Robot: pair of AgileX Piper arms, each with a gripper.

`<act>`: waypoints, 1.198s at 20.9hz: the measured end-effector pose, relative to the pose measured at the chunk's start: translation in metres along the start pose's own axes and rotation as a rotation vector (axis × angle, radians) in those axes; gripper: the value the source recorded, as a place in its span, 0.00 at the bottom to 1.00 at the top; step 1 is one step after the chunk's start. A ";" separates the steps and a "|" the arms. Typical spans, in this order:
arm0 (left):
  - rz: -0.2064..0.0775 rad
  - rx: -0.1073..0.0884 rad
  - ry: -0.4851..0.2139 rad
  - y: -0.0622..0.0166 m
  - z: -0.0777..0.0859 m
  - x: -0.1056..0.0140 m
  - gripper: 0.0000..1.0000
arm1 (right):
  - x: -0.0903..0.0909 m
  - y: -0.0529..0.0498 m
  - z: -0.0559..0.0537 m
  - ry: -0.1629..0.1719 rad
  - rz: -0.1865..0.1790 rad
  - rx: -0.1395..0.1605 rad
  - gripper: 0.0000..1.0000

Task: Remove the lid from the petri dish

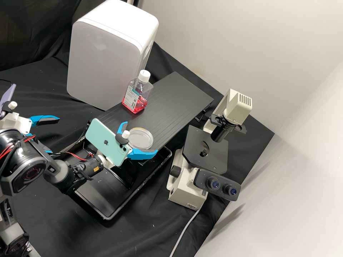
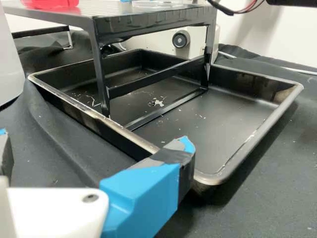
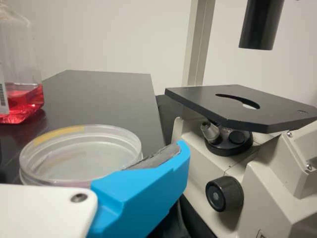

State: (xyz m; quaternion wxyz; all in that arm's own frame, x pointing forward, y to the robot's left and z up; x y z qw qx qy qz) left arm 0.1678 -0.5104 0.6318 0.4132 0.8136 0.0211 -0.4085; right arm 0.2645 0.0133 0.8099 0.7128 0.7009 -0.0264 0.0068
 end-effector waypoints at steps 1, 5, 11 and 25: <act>0.000 0.000 0.000 0.0000 0.000 0.000 1.00 | 0.000 0.001 -0.001 0.002 0.002 0.000 1.00; 0.000 0.000 0.000 0.0000 0.000 0.000 1.00 | 0.000 0.001 -0.001 0.003 0.003 0.000 1.00; 0.000 0.002 0.000 0.0000 0.000 0.000 1.00 | 0.001 0.001 0.003 -0.011 0.003 0.000 1.00; -0.007 0.000 0.018 -0.0022 -0.002 0.001 1.00 | 0.003 -0.002 0.006 -0.014 0.006 0.000 0.00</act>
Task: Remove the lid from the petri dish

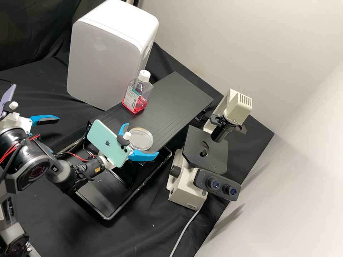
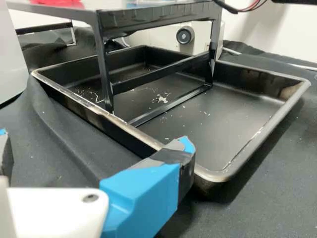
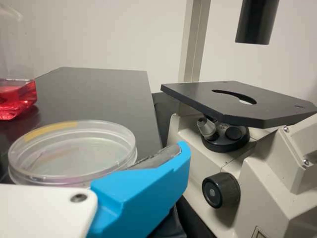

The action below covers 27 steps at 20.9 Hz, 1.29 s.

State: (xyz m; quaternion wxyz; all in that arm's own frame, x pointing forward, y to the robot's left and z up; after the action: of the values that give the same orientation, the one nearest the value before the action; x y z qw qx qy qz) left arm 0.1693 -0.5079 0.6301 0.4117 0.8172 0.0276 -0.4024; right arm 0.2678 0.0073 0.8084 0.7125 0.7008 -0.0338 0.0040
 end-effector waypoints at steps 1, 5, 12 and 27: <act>0.000 0.000 0.000 0.0000 0.000 0.000 1.00 | 0.000 0.000 0.000 0.004 0.004 0.000 0.00; 0.000 0.000 0.000 0.0000 0.000 0.000 1.00 | 0.000 0.002 -0.001 0.013 0.014 0.000 0.00; -0.001 0.000 -0.003 -0.0004 0.001 0.000 1.00 | 0.000 0.002 -0.001 0.013 0.014 0.000 0.00; -0.001 -0.001 -0.002 -0.0005 0.002 0.000 1.00 | -0.001 0.002 -0.002 0.018 0.015 -0.001 0.00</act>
State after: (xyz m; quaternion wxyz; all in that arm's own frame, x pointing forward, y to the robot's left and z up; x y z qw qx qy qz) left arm 0.1678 -0.5089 0.6292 0.4119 0.8167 0.0275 -0.4033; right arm 0.2667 0.0092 0.8099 0.7132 0.7000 -0.0325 0.0159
